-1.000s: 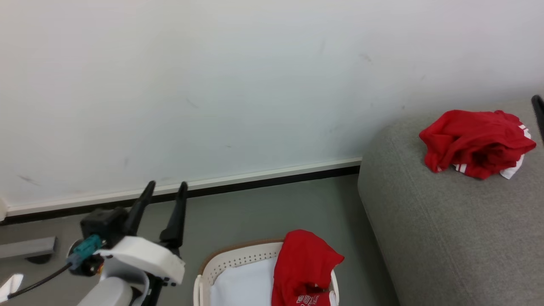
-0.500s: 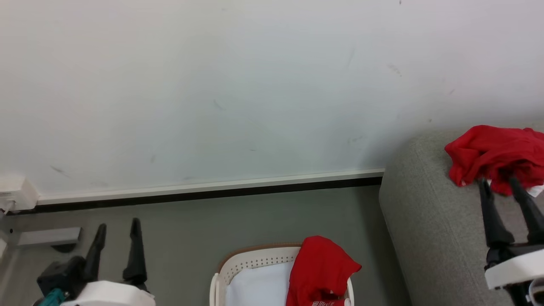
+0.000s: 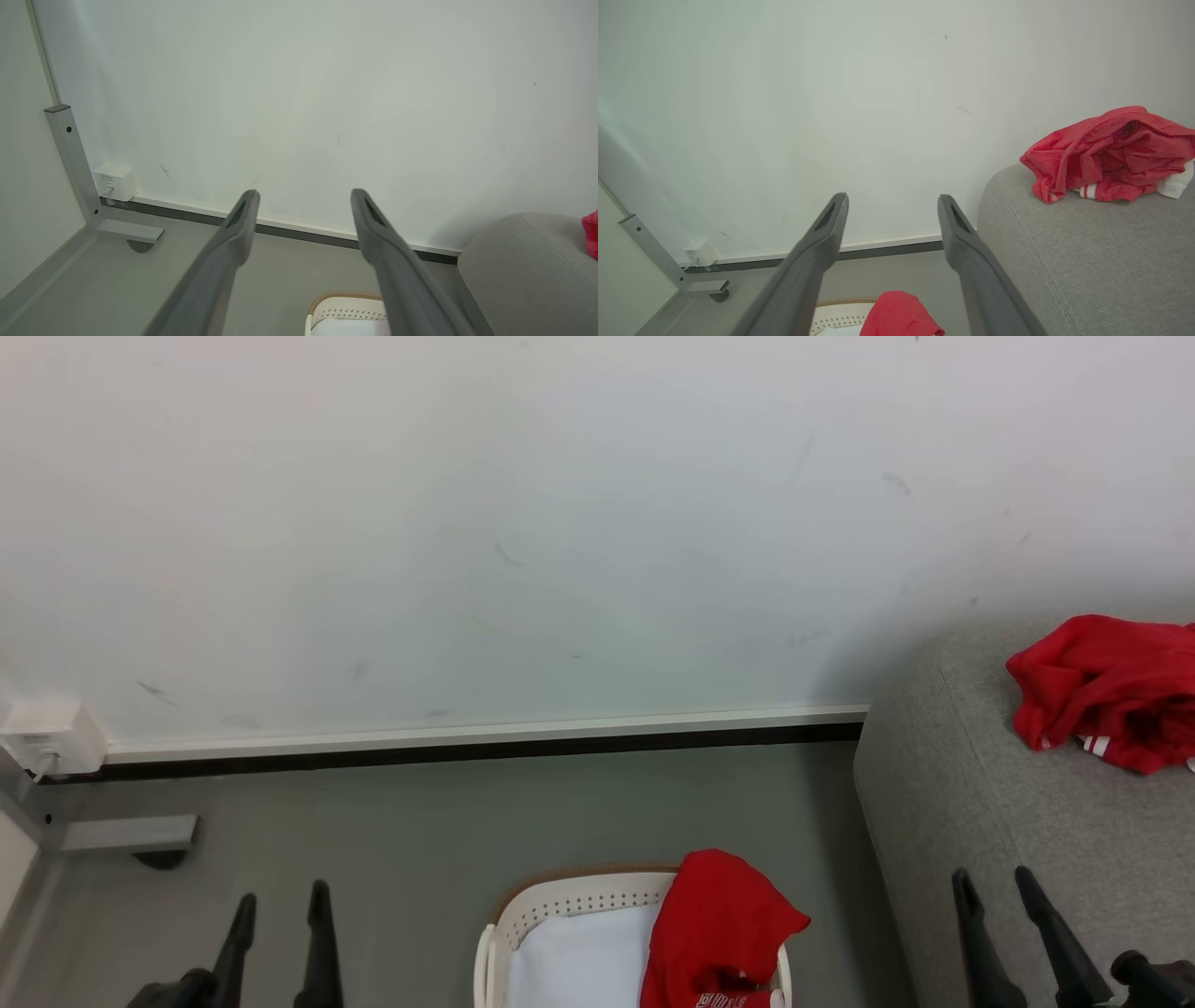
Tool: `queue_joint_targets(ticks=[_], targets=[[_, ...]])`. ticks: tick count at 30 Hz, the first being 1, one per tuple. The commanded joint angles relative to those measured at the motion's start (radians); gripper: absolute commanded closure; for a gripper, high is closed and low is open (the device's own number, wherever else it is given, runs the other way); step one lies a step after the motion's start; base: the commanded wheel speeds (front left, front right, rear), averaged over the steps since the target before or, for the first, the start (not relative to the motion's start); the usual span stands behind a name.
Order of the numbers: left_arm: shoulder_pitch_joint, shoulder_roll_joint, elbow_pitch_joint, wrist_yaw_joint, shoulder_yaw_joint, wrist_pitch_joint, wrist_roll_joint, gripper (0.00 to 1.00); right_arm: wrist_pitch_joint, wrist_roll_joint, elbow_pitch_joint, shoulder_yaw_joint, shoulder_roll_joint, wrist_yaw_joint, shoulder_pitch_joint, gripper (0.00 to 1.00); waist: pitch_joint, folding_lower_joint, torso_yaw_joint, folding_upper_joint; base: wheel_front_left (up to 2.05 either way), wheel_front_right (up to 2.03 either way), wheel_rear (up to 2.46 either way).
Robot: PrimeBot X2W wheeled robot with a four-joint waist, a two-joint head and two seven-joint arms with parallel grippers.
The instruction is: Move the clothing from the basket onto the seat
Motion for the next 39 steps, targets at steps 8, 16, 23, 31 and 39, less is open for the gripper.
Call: queue_joint_targets(ticks=[8, 16, 23, 31, 39], targets=[[-0.022, -0.037, 0.048, -0.064, 0.052, 0.000, 0.089, 0.00, -0.003, -0.051, 0.004, 0.029, 0.011, -0.002, -0.029, 0.00, 0.011, 0.0000, -0.015, 0.0000, 0.00, 0.00, 0.00], [-0.042, -0.057, 0.070, -0.098, 0.092, 0.000, 0.114, 0.00, -0.003, -0.056, 0.007, 0.039, 0.006, -0.002, -0.043, 0.00, 0.015, 0.0000, -0.022, 0.0000, 0.00, 0.00, 0.00], [-0.059, -0.070, 0.066, -0.123, 0.094, 0.000, 0.139, 0.00, -0.003, -0.061, 0.006, 0.034, 0.005, -0.002, -0.064, 0.00, 0.036, 0.0000, -0.040, 0.0000, 0.00, 0.00, 0.00], [-0.140, -0.075, 0.081, -0.151, 0.024, 0.000, 0.150, 0.00, -0.003, -0.066, -0.011, -0.001, -0.006, -0.002, -0.125, 0.00, 0.115, 0.0000, -0.094, 0.0000, 0.00, 0.00, 0.00], [-0.276, -0.067, 0.156, -0.171, -0.064, 0.000, 0.173, 0.00, -0.003, -0.074, -0.045, -0.063, -0.027, -0.002, -0.214, 0.00, 0.257, 0.0000, -0.161, 0.0000, 0.00, 0.00, 0.00]])
